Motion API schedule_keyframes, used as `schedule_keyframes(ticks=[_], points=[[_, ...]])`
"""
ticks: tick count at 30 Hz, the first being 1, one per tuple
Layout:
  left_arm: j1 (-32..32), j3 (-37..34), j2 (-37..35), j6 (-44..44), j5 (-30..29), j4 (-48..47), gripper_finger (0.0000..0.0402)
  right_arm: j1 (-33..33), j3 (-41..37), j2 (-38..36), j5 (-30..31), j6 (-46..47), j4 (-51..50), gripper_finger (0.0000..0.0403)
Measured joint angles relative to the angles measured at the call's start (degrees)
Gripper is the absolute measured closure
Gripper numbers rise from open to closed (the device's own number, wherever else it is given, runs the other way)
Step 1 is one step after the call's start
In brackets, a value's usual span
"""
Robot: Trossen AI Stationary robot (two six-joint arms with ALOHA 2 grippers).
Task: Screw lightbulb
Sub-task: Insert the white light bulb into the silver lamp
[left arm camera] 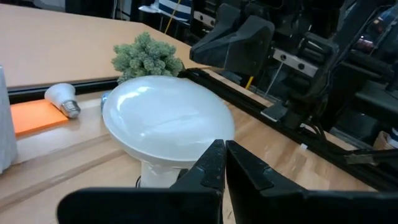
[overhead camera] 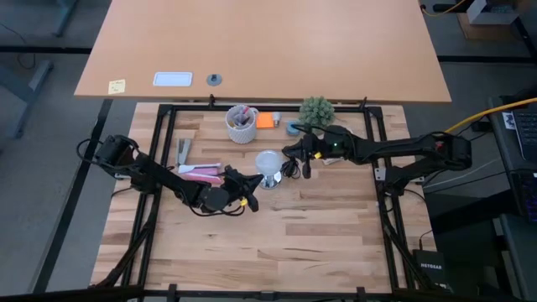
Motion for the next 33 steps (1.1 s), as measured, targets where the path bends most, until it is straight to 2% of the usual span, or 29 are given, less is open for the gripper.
schedule_keyframes(ticks=[6,30,33], points=[[0.0,0.0,0.0,0.4,0.0,0.0,0.0396,0.0,0.0,0.0,-2.0,1.7,-0.8,0.04],[0.3,0.0,0.0,-0.2,0.0,-2.5,0.0396,0.1,0.0,3.5,-2.0,3.6,0.5,0.04],[0.4,0.1,0.0,-0.9,-1.1,-3.7,0.0396,0.1,0.0,3.5,-3.8,4.0,0.5,0.04]])
